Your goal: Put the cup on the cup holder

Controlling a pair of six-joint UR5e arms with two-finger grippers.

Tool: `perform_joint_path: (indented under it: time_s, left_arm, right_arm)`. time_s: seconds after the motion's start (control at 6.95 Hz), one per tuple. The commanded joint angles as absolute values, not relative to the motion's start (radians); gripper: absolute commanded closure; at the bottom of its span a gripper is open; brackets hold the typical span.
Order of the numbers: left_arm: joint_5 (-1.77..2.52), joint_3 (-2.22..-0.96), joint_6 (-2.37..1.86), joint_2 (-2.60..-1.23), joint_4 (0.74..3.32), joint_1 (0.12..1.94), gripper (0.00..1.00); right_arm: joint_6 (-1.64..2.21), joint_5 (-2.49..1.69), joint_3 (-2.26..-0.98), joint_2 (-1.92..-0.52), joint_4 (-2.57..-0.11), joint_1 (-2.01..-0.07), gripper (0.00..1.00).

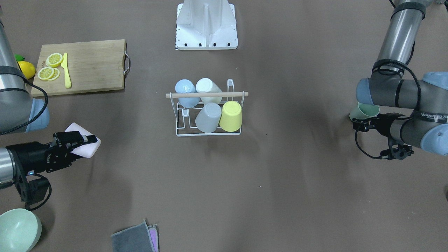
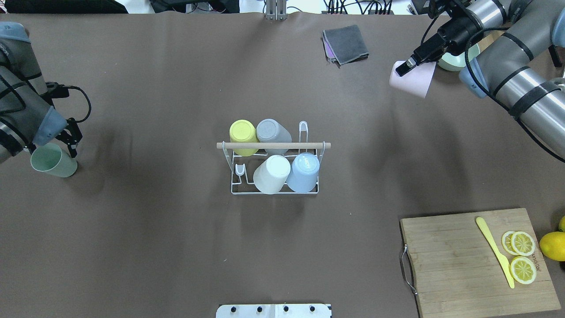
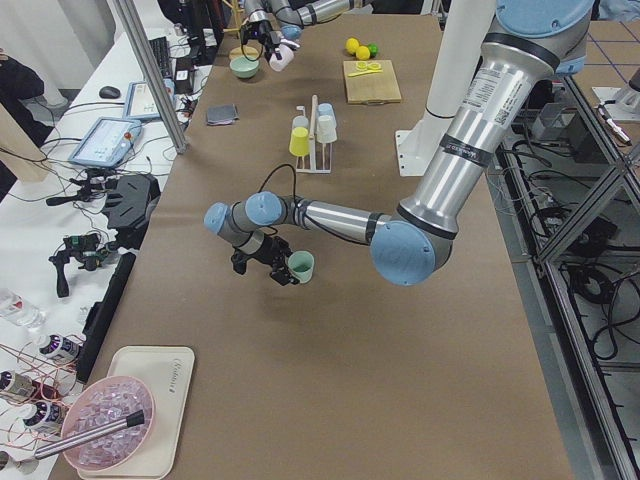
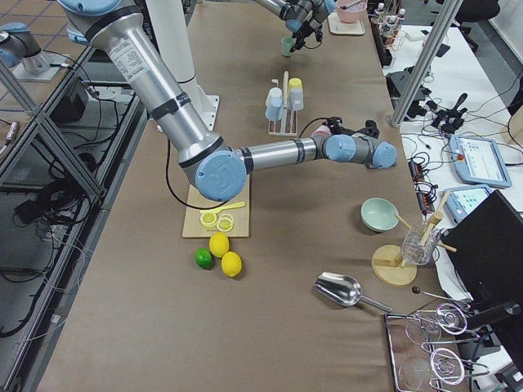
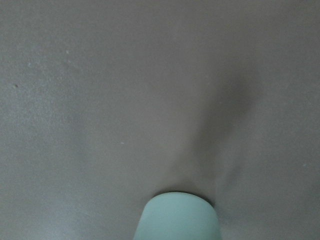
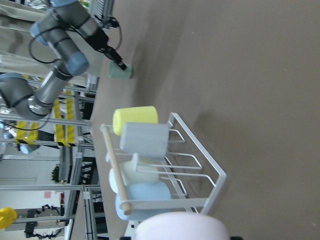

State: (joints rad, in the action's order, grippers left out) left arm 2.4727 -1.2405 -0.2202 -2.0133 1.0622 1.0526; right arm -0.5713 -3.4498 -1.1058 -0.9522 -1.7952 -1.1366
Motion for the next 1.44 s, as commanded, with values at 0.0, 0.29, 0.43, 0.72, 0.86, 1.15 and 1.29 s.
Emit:
perform_joint_path:
  time_s: [0.0,0.29,0.43,0.72,0.86,1.15,1.29]
  left_arm:
    - [2.485,-1.238,-0.222,-2.008,1.06,1.049,0.27]
    - [2.545,-1.236,-0.229,-2.006,1.06,1.043,0.51]
    - [2.552,-1.238,-0.229,-2.006,1.06,1.04,0.63]
    - [2.559,-1.247,-0.227,-2.009,1.068,1.042,0.66]
    - [2.566,-1.25,-0.232,-2.017,1.069,1.064,0.82]
    - [2.585,-1.256,-0.273,-2.061,1.069,1.141,1.0]
    - [2.585,-1.259,-0.275,-2.086,1.072,1.178,1.0]
  right_arm:
    - [-0.78,-3.69,-1.059,-0.953,-1.792,-1.137,0.82]
    - [-0.984,-3.891,-1.055,-0.947,-1.795,-1.143,0.81]
    - [-1.146,-3.963,-1.051,-0.948,-1.801,-1.143,0.81]
    - [-1.462,-4.064,-1.043,-0.945,-1.799,-1.111,0.81]
    - [-1.64,-4.074,-1.042,-0.943,-1.799,-1.088,0.81]
    - [-1.91,-4.091,-1.034,-0.936,-1.799,-1.028,0.81]
    - [-1.993,-4.109,-1.034,-0.936,-1.798,-0.996,0.81]
